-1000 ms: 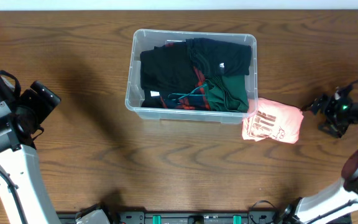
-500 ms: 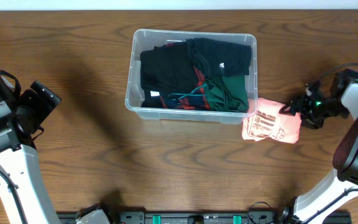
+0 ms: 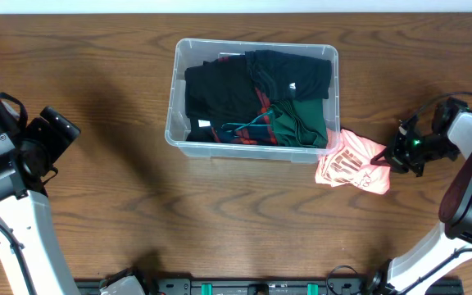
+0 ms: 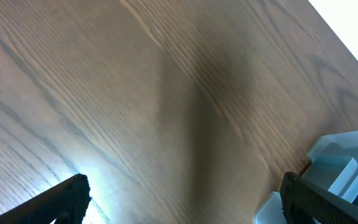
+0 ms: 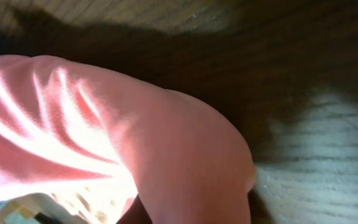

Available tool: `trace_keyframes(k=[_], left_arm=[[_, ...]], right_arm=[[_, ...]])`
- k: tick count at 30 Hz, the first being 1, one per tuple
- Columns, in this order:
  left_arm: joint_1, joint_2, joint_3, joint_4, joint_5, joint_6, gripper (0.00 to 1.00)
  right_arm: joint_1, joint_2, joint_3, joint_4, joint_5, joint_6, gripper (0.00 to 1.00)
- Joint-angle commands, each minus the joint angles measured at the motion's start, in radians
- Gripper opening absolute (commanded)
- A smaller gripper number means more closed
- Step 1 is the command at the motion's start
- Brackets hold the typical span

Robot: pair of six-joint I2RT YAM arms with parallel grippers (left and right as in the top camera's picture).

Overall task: Pack container
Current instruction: 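Carry the pink shirt with the right gripper and lower it into the bin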

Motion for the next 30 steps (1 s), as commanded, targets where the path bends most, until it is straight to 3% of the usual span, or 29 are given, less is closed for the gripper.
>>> trace_keyframes(k=[1, 6, 10, 14, 24, 30], left_arm=[[0.003, 0.002, -0.002, -0.003, -0.012, 0.021, 0.98], [0.003, 0.002, -0.002, -0.003, -0.012, 0.021, 0.98], [0.003, 0.002, -0.002, -0.003, -0.012, 0.021, 0.98], [0.003, 0.002, -0.002, -0.003, -0.012, 0.021, 0.98], [0.003, 0.002, -0.002, -0.003, -0.012, 0.021, 0.98], [0.003, 0.002, -0.002, -0.003, -0.012, 0.021, 0.98]], right_arm=[[-0.005, -0.132, 0.012, -0.014, -0.084, -0.005, 0.01], [0.000, -0.381, 0.078, 0.014, -0.229, 0.023, 0.01], [0.036, -0.549, 0.122, 0.150, -0.395, 0.063, 0.01], [0.126, -0.636, 0.122, 0.344, -0.445, 0.245, 0.01], [0.499, -0.502, 0.117, 0.734, -0.395, 0.587, 0.01], [0.607, -0.350, 0.117, 0.682, -0.177, 0.643, 0.01]])
